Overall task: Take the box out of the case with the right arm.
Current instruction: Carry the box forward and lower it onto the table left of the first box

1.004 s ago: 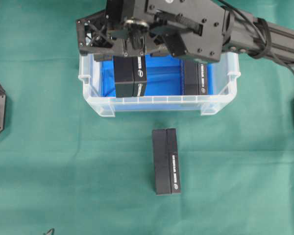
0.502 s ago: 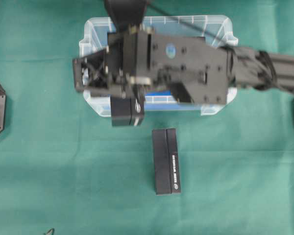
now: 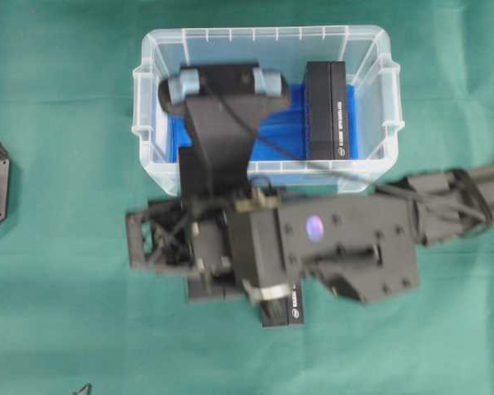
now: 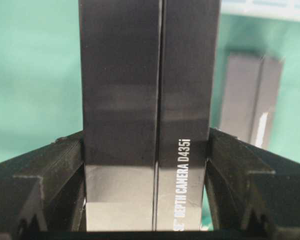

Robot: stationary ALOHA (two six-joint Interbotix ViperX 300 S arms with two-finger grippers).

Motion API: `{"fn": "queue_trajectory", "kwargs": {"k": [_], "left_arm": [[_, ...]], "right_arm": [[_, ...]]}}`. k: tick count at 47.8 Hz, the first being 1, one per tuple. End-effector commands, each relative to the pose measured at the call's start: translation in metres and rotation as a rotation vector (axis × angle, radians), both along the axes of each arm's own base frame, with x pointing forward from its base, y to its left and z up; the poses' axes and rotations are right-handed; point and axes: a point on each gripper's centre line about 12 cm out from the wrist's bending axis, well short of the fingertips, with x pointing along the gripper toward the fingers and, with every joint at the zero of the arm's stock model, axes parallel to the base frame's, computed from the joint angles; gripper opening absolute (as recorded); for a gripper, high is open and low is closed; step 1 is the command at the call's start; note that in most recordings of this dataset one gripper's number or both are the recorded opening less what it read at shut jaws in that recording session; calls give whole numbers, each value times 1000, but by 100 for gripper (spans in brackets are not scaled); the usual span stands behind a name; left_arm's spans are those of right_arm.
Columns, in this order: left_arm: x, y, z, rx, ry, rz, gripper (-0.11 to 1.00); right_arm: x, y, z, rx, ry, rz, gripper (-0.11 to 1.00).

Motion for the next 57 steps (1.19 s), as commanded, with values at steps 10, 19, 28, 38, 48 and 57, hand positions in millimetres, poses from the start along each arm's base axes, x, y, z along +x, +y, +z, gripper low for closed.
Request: {"fn": "queue_trajectory", "kwargs": {"k": [10, 19, 28, 38, 48, 57], "left_arm": [[1, 0, 10, -2, -35, -3, 0], [1, -1, 10, -2, -35, -3, 0], [2, -1, 10, -2, -32, -3, 0], [2, -1, 10, -2, -34, -3, 0], [1, -1, 10, -2, -35, -3, 0], [-1, 0, 12, -3, -43, -3, 0]], "right_arm": [[-9, 13, 21, 19, -72, 10, 67], [-7, 12, 18, 18, -64, 7, 67], [-4, 10, 14, 21, -56, 3, 67], [1, 10, 3, 22, -30, 0, 67], [12, 10, -25, 58, 38, 2, 67], [29, 13, -61, 93, 67, -7, 67]]}}
